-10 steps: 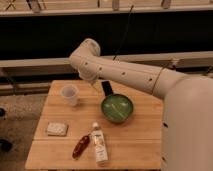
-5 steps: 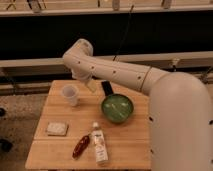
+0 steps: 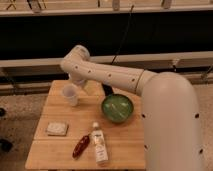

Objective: Pick up the ceramic cup

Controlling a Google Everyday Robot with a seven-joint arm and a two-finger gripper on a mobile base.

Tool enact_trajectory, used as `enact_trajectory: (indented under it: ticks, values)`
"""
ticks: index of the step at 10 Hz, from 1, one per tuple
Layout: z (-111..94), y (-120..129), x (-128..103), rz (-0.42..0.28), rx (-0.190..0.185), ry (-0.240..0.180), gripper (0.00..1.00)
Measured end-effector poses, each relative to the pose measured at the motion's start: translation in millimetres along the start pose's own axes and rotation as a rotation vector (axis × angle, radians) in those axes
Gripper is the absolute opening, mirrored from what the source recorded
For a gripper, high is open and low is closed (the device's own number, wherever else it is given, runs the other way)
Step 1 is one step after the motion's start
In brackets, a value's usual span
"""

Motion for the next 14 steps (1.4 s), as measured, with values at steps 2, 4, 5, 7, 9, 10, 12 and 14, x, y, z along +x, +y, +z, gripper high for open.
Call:
enact_trajectory:
  ticks: [2, 4, 5, 7, 9, 10, 12, 14]
  values:
    - [8, 0, -5, -0.021, 0.005, -0.015, 0.8]
    - [20, 2, -20, -0.052, 0.012, -0.041, 0.8]
    - [26, 2, -22, -0.066, 0.017, -0.049, 0.8]
    - [36, 0, -20, -0.083, 0.022, -0.063, 0.8]
    - [43, 3, -27, -0.09, 0.022, -0.076, 0.8]
    - [47, 0, -28, -0.097, 0.023, -0.079, 0.8]
    - [51, -1, -29, -0.104, 0.024, -0.084, 0.8]
    - [56, 1, -28, -0.108, 0.023, -0.09, 0.8]
